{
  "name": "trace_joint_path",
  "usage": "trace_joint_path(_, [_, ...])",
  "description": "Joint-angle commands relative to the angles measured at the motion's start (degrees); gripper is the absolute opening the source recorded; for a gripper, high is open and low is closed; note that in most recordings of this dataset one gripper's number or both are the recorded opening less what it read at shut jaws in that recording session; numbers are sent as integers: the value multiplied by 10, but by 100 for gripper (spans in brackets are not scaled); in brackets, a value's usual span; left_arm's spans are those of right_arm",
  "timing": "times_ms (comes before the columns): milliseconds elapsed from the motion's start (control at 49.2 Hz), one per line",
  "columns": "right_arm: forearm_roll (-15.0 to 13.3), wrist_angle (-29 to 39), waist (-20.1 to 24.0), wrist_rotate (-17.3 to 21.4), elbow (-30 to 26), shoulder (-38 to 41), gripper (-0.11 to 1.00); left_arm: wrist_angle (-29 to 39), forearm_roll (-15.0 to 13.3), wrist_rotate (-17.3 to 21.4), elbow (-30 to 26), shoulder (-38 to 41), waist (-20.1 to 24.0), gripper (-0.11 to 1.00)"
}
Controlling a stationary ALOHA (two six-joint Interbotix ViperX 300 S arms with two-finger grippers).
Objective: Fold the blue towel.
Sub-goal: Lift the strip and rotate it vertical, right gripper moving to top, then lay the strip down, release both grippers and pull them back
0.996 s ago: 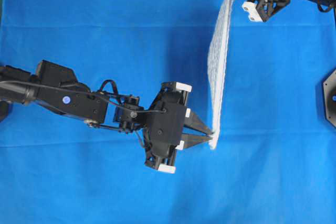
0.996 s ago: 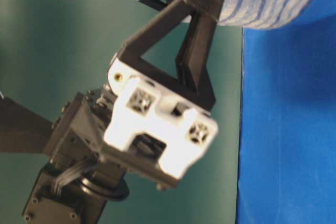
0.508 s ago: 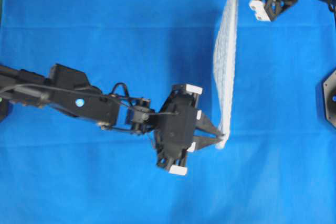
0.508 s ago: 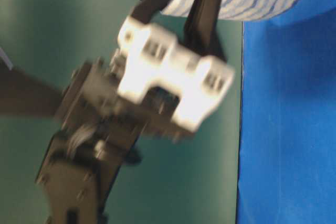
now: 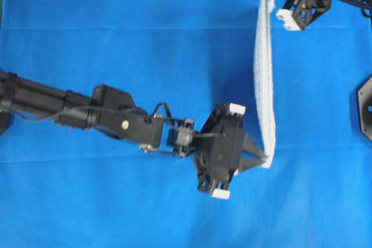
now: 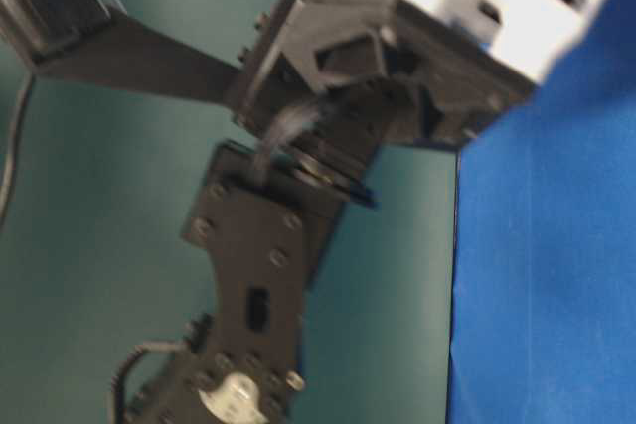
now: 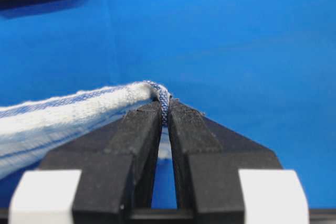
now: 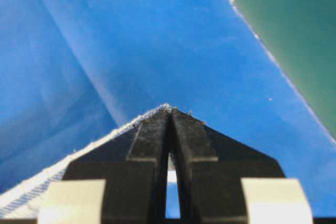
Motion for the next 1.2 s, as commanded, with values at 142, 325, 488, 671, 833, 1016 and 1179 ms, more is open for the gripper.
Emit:
trace_joint_path(142, [-2, -23, 16, 1, -65, 82, 2, -20, -4, -3, 55, -43, -18, 3])
trace_joint_path(325, [-2, -33, 30, 1, -107, 142, 2, -34, -4, -22, 106, -62, -18, 3])
trace_joint_path(488, [-2, -33, 41, 1, -137, 182, 2, -37, -4, -29, 133, -72, -18, 3])
trace_joint_path(671, [-2, -33, 46, 1, -143, 190, 2, -33, -5, -30, 142, -76, -18, 3])
trace_joint_path(833, [-2, -31, 48, 1, -142, 190, 2, -33, -5, -30, 142, -76, -18, 3])
trace_joint_path(1016, [0, -32, 53, 2, -142, 190, 2, -28, -5, -40, 145, -77, -17, 6])
trace_joint_path(1179, [1, -32, 53, 7, -142, 190, 3, -15, -5, -40, 151, -87, -18, 34])
